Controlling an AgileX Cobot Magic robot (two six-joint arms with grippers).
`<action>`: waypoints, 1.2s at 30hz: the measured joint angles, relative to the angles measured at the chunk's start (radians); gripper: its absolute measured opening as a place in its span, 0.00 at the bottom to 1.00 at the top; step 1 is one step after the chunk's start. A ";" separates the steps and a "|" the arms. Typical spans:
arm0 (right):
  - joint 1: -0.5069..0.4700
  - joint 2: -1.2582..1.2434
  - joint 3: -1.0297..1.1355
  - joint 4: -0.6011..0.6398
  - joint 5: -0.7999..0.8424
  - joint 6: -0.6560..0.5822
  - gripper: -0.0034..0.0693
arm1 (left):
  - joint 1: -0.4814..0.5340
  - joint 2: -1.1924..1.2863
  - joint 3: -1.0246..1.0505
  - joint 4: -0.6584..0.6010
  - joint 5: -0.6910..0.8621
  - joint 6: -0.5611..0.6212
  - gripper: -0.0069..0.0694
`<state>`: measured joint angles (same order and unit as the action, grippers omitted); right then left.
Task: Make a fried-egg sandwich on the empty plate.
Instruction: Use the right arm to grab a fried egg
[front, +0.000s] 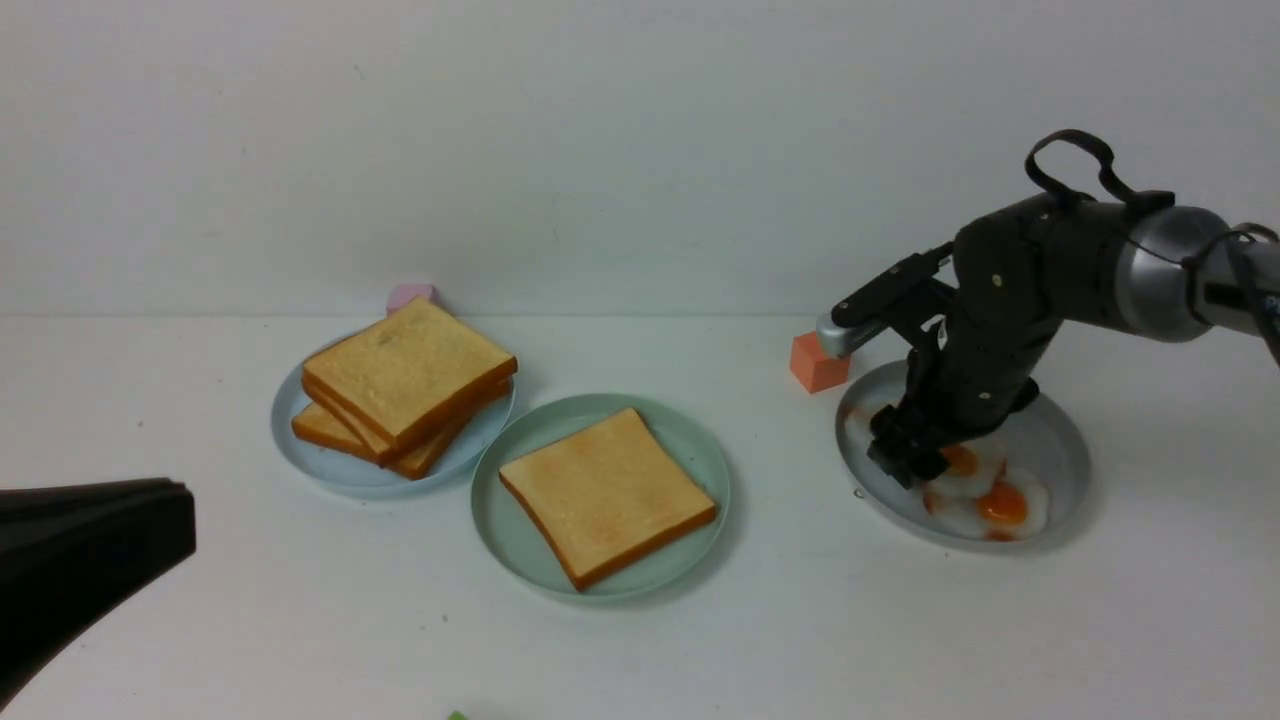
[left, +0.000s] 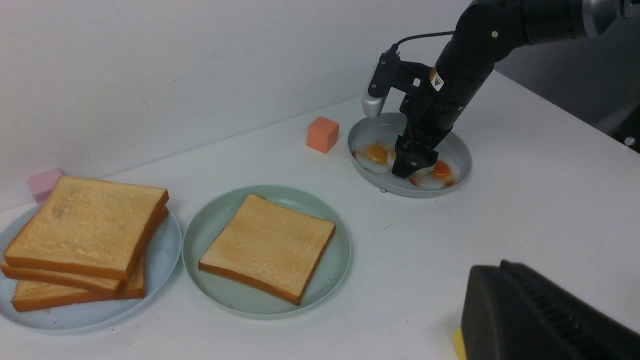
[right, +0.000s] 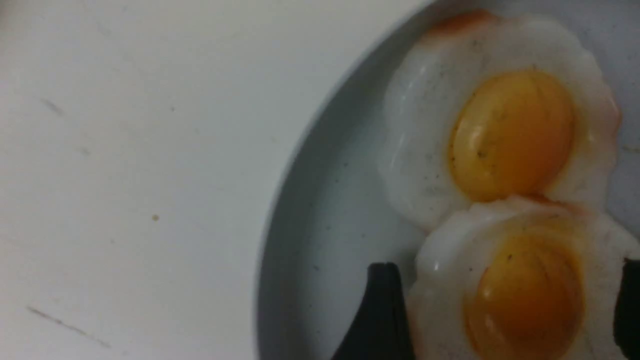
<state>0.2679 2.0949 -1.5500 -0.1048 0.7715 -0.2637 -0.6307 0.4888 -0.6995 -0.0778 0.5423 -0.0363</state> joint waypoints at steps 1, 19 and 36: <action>-0.002 0.001 0.000 0.010 0.000 0.000 0.85 | 0.000 0.000 0.000 0.000 0.000 0.000 0.07; -0.008 0.041 -0.018 0.013 0.006 -0.001 0.84 | 0.000 0.000 0.001 0.000 0.000 -0.001 0.07; -0.008 -0.044 -0.016 -0.054 0.093 -0.001 0.70 | 0.000 0.000 0.002 0.000 0.015 -0.001 0.07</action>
<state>0.2600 2.0513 -1.5660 -0.1589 0.8645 -0.2646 -0.6307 0.4888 -0.6978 -0.0778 0.5578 -0.0371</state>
